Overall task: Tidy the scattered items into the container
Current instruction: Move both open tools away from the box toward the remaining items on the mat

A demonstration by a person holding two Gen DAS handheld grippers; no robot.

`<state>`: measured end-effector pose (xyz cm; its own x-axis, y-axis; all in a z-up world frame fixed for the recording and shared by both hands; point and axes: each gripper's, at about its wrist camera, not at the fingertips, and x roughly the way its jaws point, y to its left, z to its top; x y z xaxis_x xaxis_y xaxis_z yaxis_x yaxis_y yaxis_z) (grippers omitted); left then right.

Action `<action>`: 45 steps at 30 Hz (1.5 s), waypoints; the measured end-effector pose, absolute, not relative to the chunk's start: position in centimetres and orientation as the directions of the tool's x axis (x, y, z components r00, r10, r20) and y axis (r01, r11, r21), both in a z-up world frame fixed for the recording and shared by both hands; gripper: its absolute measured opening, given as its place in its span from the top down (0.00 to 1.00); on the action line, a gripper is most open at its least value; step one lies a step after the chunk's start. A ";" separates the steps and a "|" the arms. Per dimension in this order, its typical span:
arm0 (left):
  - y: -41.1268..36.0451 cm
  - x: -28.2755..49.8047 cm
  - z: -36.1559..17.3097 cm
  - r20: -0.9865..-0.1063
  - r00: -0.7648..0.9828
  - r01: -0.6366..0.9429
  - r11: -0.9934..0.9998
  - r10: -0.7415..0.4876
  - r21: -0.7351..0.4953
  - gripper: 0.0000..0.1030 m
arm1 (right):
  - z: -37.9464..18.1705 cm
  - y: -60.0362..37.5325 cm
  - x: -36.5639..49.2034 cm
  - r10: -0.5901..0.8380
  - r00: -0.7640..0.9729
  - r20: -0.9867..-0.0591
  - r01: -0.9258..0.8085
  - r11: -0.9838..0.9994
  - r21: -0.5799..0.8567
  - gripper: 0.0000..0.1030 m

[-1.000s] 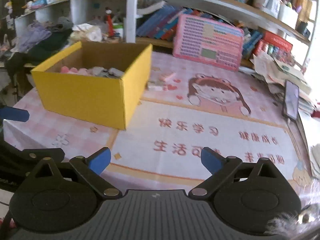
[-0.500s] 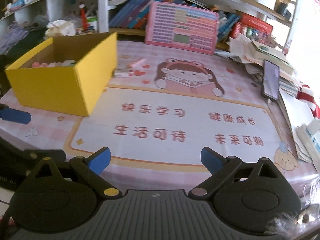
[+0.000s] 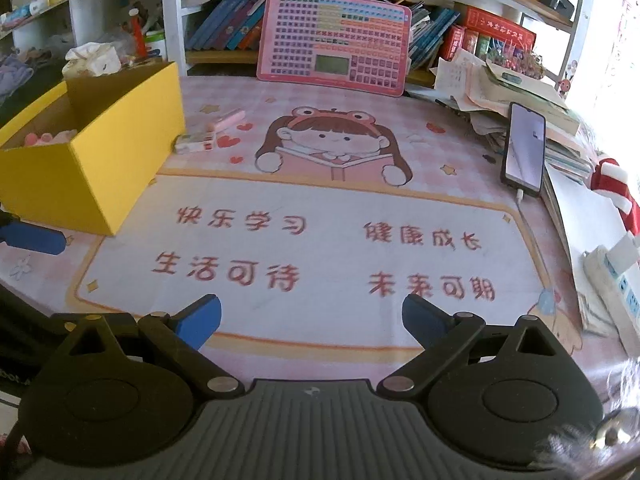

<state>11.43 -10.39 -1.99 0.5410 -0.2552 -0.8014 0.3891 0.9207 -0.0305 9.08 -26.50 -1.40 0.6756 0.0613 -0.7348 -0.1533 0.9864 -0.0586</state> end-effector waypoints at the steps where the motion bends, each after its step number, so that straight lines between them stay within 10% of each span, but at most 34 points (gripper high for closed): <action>1: -10.8 11.7 -2.0 -0.802 0.542 0.387 0.921 -0.253 -0.029 0.01 | -1.4 -26.9 9.4 0.062 0.674 -0.736 -0.157 0.986 -0.060 0.05; 30: -15.4 20.0 -1.7 -0.758 0.651 0.096 0.995 -0.037 0.035 0.01 | -2.2 -33.3 22.2 0.285 0.673 -0.683 -0.334 0.940 0.063 0.05; 45: -14.3 28.2 -3.3 -0.672 0.718 -0.177 0.981 0.183 0.078 0.03 | -1.3 -32.5 27.7 0.371 0.700 -0.610 -0.384 0.916 0.116 0.28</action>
<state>28.18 -14.28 -3.33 0.7179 0.1827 -0.6718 -0.1770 0.9811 0.0777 27.72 -32.49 -1.30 0.6998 0.3710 -0.6104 -0.3840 0.9160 0.1164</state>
